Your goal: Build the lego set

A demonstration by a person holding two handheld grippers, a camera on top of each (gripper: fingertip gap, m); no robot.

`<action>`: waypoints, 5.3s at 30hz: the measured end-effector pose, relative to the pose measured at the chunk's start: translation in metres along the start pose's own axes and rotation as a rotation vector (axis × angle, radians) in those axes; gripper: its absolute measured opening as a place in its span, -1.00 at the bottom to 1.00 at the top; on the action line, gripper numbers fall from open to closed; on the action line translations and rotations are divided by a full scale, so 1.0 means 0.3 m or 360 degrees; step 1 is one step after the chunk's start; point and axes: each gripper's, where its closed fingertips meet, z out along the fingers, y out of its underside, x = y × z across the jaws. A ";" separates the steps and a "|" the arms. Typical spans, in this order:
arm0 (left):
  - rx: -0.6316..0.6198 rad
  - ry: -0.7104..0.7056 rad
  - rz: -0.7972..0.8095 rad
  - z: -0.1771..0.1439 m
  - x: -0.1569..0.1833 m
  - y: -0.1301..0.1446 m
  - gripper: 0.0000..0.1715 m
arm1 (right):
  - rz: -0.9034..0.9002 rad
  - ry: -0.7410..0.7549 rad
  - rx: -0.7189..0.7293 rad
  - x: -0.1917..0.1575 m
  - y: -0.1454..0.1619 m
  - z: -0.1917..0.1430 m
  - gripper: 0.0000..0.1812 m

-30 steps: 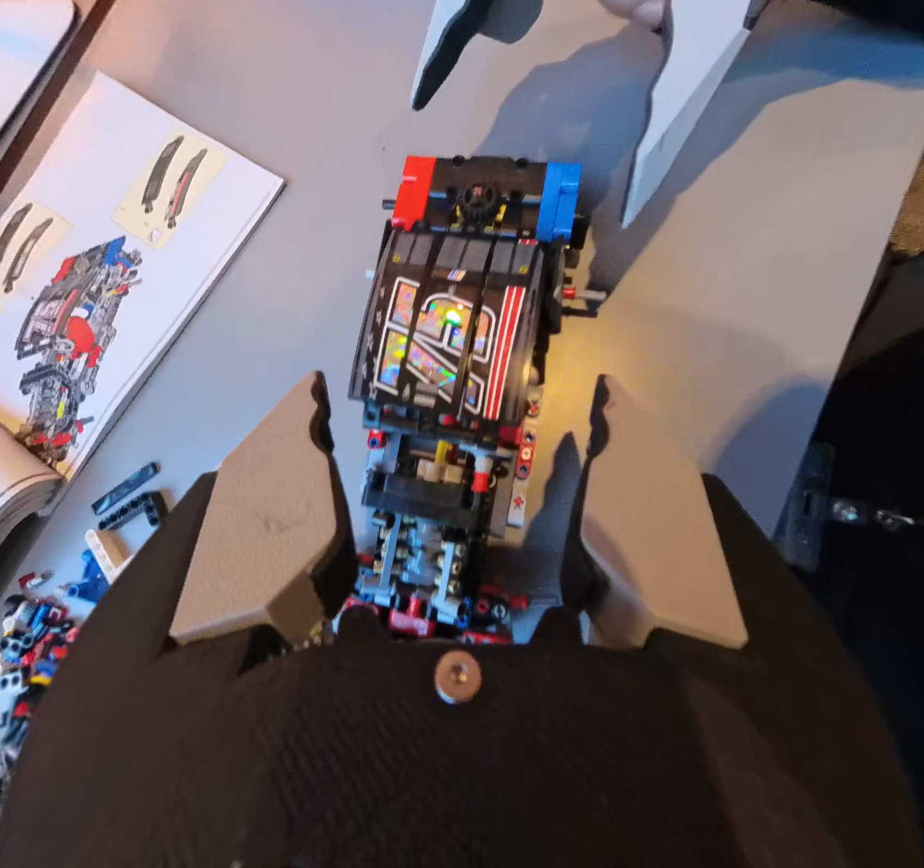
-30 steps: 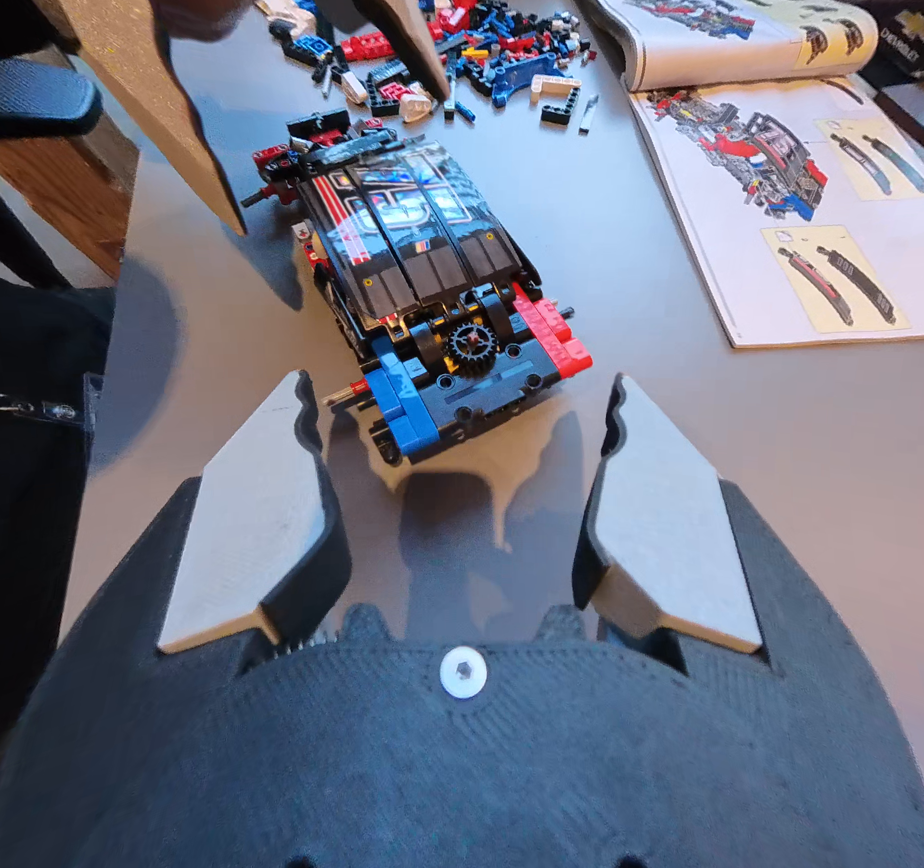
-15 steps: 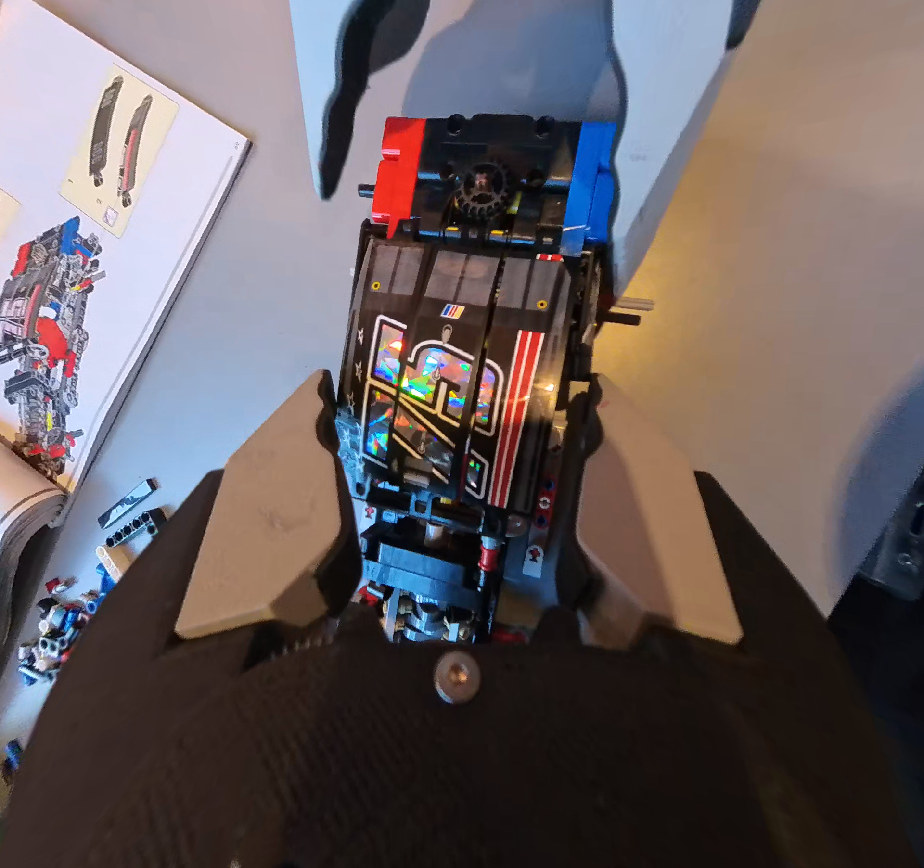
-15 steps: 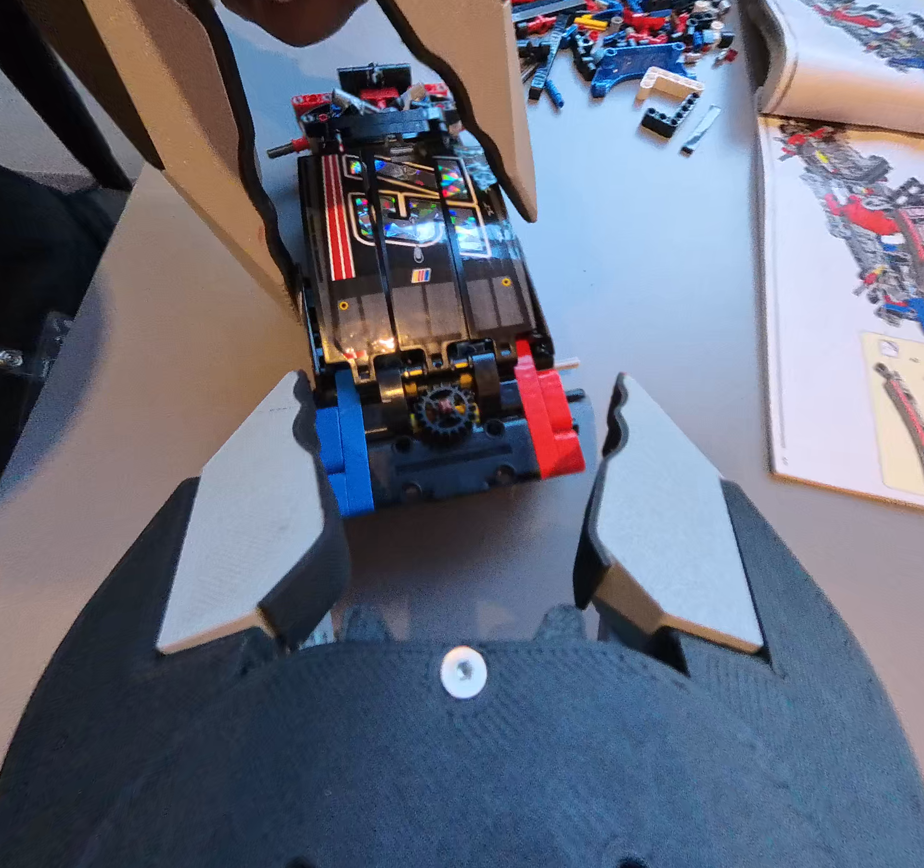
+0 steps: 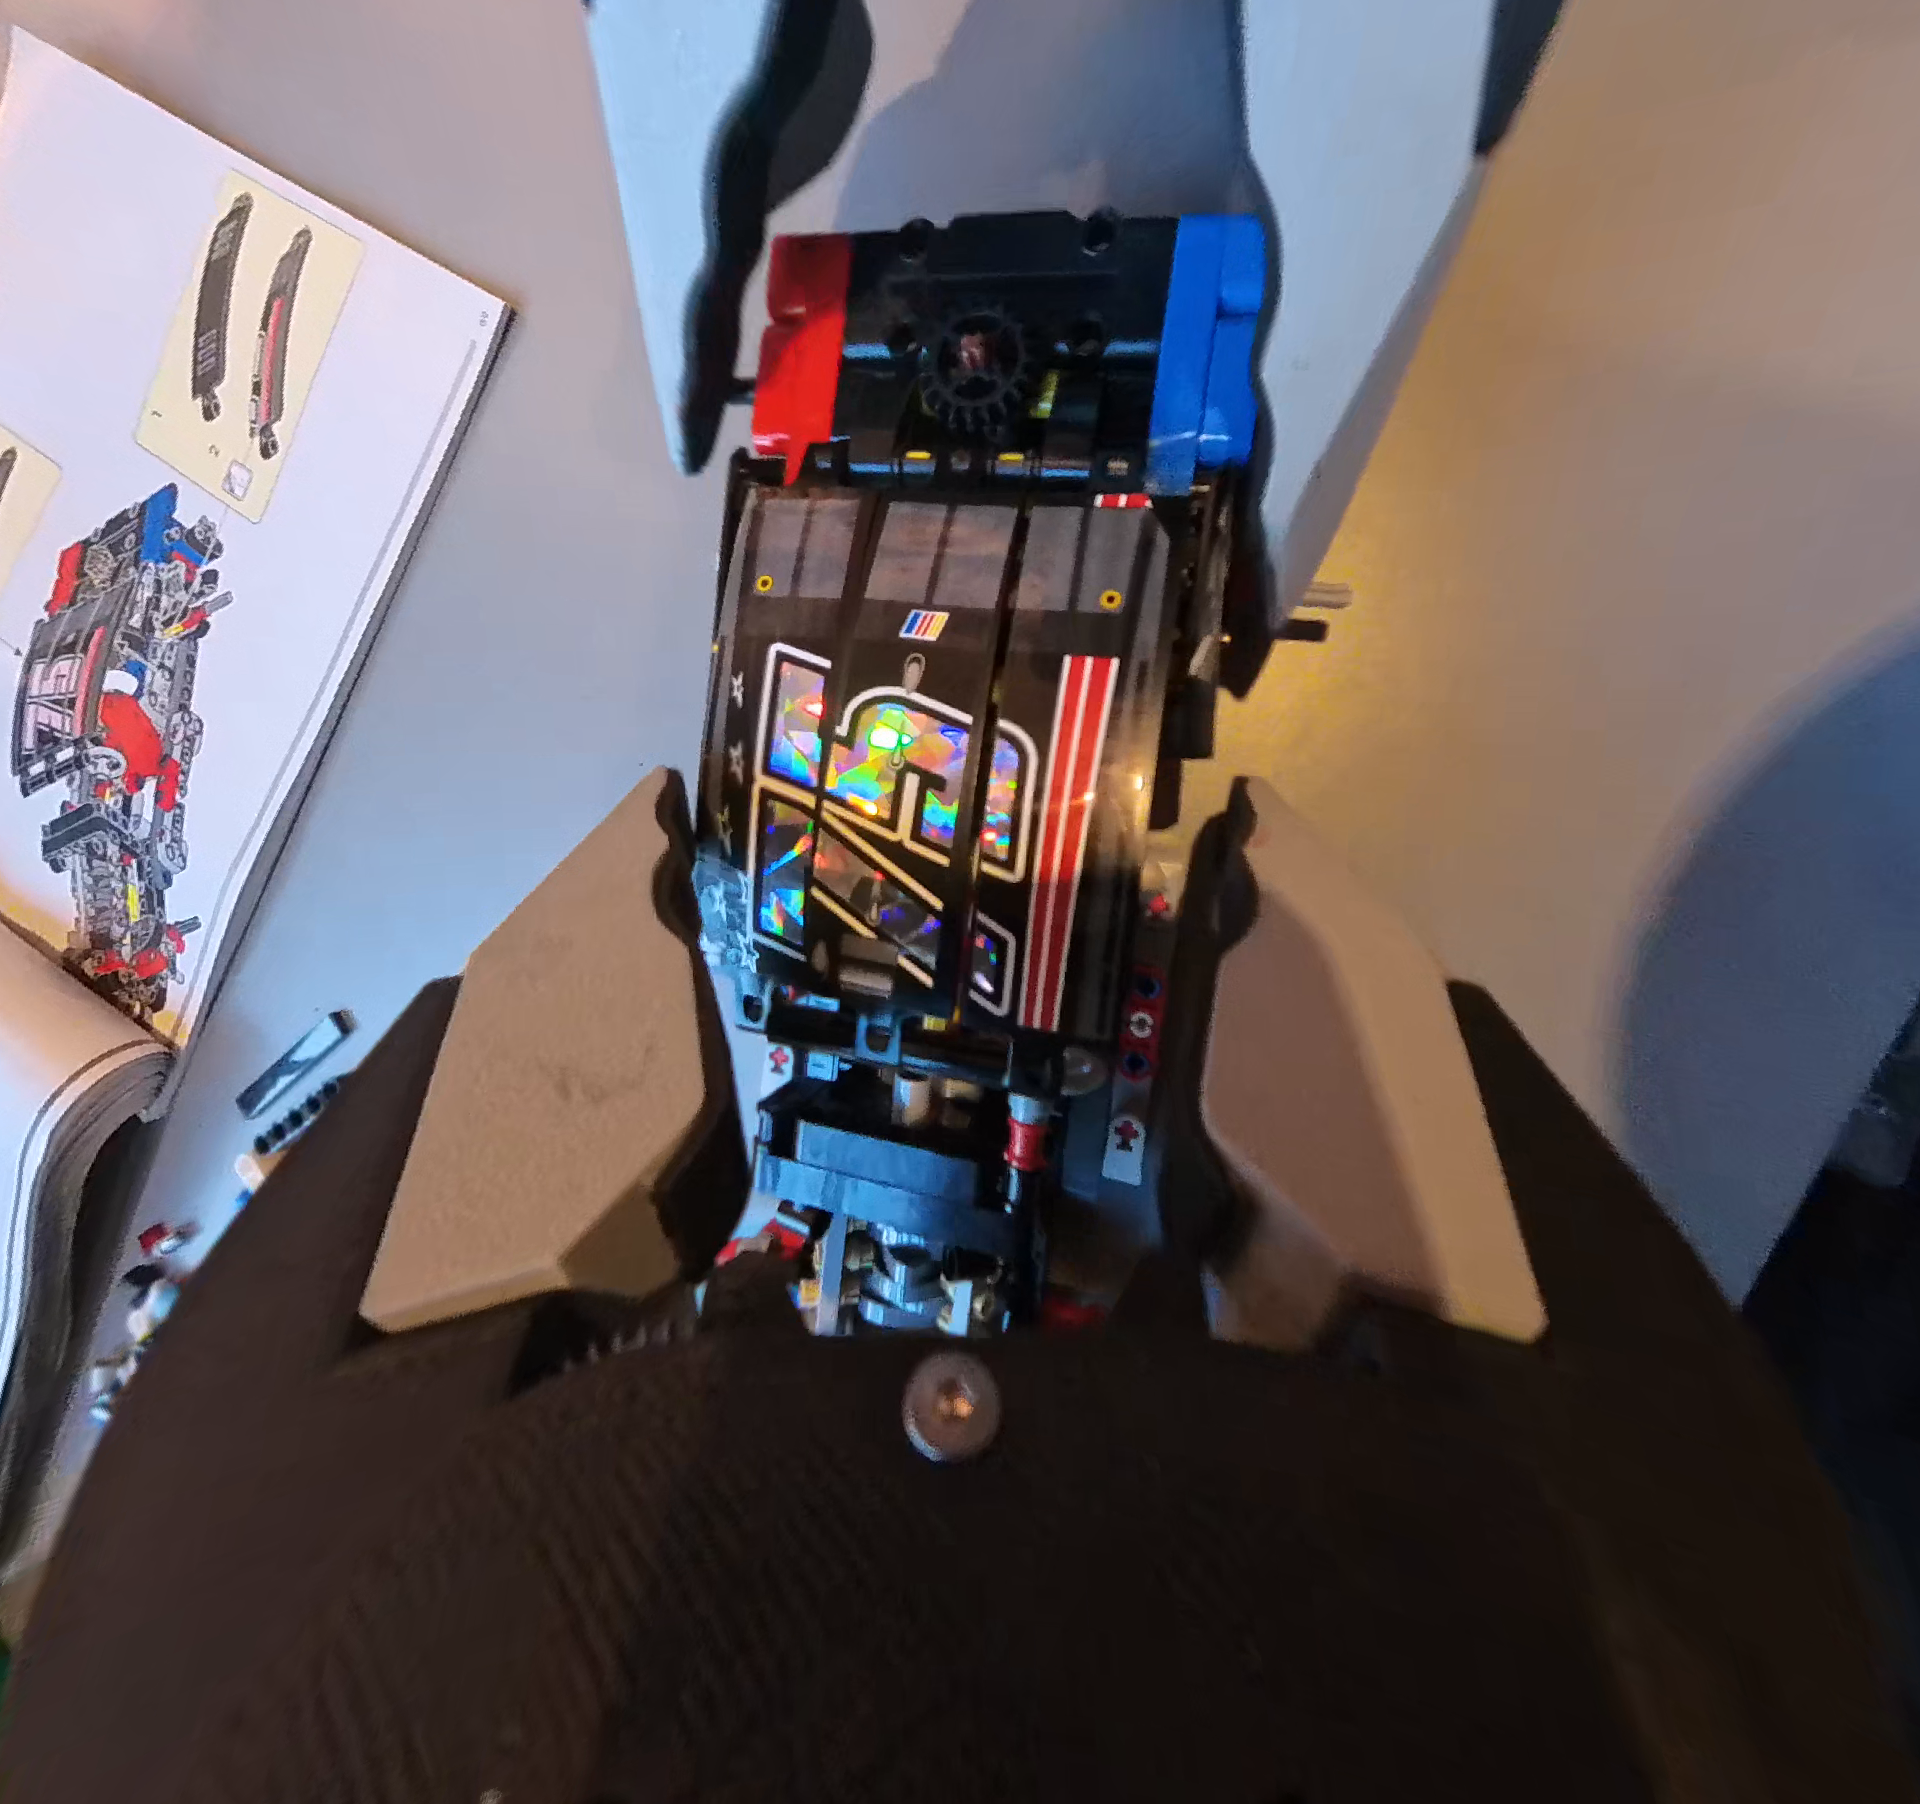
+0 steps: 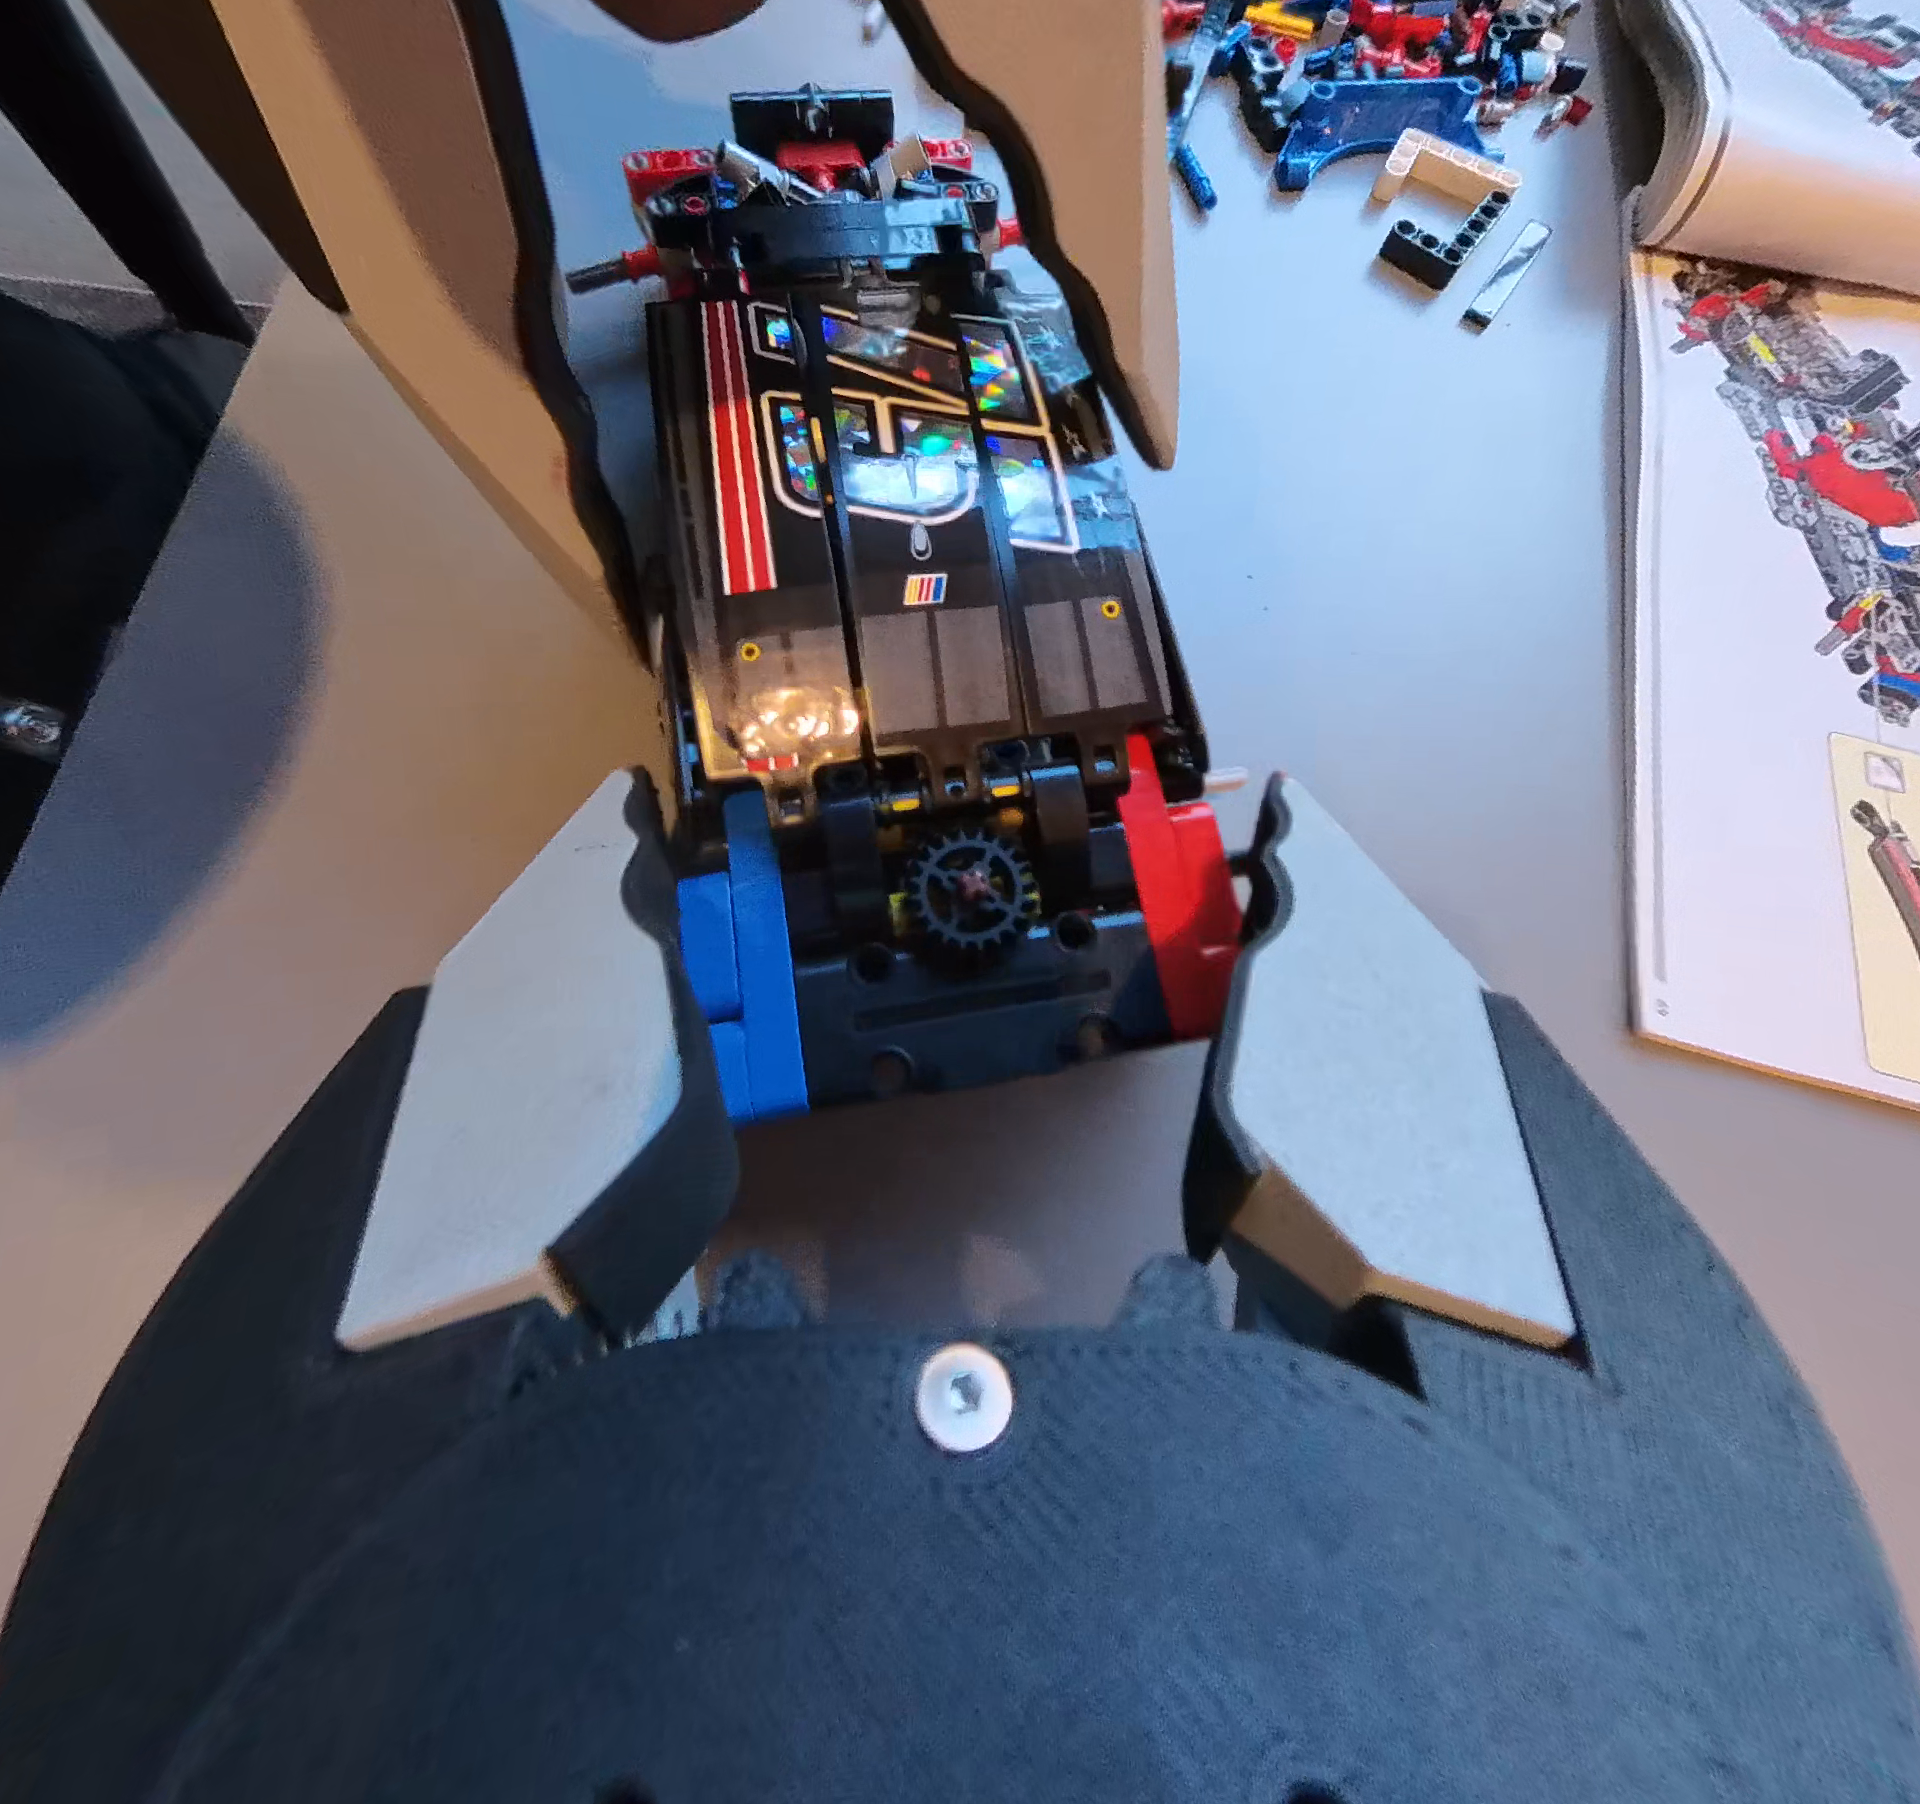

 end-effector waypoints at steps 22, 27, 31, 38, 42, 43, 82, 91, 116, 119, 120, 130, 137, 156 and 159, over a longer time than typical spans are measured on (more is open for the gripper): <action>0.0169 -0.0114 -0.0262 -0.246 -0.060 0.213 0.10 | -0.0007 0.0060 -0.0130 0.020 -0.033 -0.030 0.22; 0.0231 -0.0188 -0.0373 -0.324 -0.065 0.318 0.13 | 0.0140 0.0285 0.0140 -0.046 -0.082 -0.192 0.20; 0.0401 0.0023 -0.0610 -0.342 -0.006 0.398 0.15 | 0.0376 0.0491 0.0296 -0.107 -0.038 -0.307 0.16; 0.0576 -0.0126 -0.0657 -0.313 -0.058 0.428 0.10 | 0.0814 0.0846 0.0664 -0.154 0.037 -0.364 0.06; 0.0983 0.0009 -0.0901 -0.382 -0.075 0.314 0.12 | 0.0906 0.0931 0.0815 -0.176 -0.001 -0.361 0.11; 0.1136 0.0102 -0.0970 -0.426 -0.077 0.275 0.08 | 0.0884 0.0938 0.0867 -0.188 -0.029 -0.370 0.10; 0.1343 -0.0277 -0.0659 -0.384 -0.272 0.174 -0.35 | 0.0846 0.0872 0.0962 0.029 0.043 -0.382 -0.16; 0.0041 -0.0030 -0.0588 0.162 -0.762 -0.037 0.21 | 0.0798 0.0865 0.1014 0.023 0.019 -0.384 -0.15; 0.0147 0.0280 -0.0991 0.314 -0.819 0.083 -1.00 | 0.0367 0.0669 -0.0421 0.675 0.132 0.006 -0.39; 0.0215 0.0305 -0.1024 0.309 -0.822 0.080 -1.00 | 0.0112 0.0809 -0.0463 0.710 0.094 0.023 -1.00; 0.0247 0.0295 -0.1016 0.296 -0.827 0.078 -1.00 | 0.0099 0.0841 -0.0464 0.723 0.072 0.016 -1.00; 0.0458 -0.0246 -0.0418 0.071 -0.808 -0.098 -0.52 | 0.0077 0.0864 -0.0140 0.846 -0.364 -0.034 -1.00; 0.0760 -0.0642 -0.1038 -0.178 -1.059 0.162 -1.00 | 0.0282 0.0805 0.0238 0.819 -0.486 -0.048 -0.71; 0.0445 -0.0796 -0.1624 -0.363 -1.233 0.716 -0.58 | 0.0356 0.0732 -0.0691 0.757 0.082 0.144 -1.00; 0.0428 -0.0763 -0.1414 -0.408 -1.163 0.641 -0.40 | 0.0450 0.0742 -0.0690 0.743 0.082 0.125 -1.00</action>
